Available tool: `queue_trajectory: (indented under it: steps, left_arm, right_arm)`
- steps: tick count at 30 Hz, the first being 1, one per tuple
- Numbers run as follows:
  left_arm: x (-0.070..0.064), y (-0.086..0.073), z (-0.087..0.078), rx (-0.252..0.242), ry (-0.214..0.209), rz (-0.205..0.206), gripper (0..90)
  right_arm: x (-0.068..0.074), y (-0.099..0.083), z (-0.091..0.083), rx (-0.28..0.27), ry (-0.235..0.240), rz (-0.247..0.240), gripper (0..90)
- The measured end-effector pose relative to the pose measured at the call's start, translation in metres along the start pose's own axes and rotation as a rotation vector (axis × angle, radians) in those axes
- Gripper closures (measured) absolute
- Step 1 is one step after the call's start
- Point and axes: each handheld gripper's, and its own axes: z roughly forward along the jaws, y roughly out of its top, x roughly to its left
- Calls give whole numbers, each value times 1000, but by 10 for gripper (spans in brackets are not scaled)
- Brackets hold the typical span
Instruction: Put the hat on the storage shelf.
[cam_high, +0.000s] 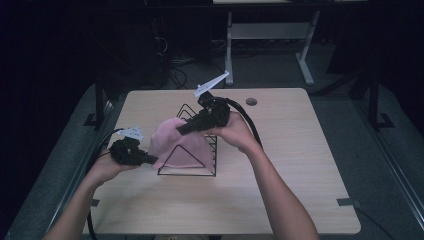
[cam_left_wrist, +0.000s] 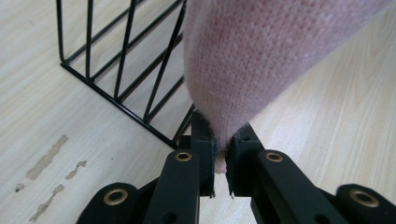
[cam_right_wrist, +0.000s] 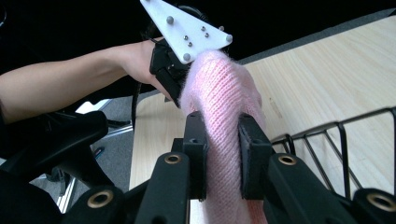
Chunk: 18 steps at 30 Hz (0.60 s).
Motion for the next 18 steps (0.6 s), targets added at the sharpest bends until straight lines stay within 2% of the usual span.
queue_trajectory:
  steps: [6, 11, 18]
  left_arm:
    - [-1, 0, 5, 32, 10, 15, 835]
    - [-3, 0, 11, 61, 19, 34, 834]
    - [-1, -8, 18, 62, 2, 12, 834]
  right_arm:
    - [-3, -10, 3, 9, 22, 35, 745]
    - [-2, -17, 7, 16, 26, 38, 725]
    - [-3, -24, 9, 28, 31, 47, 644]
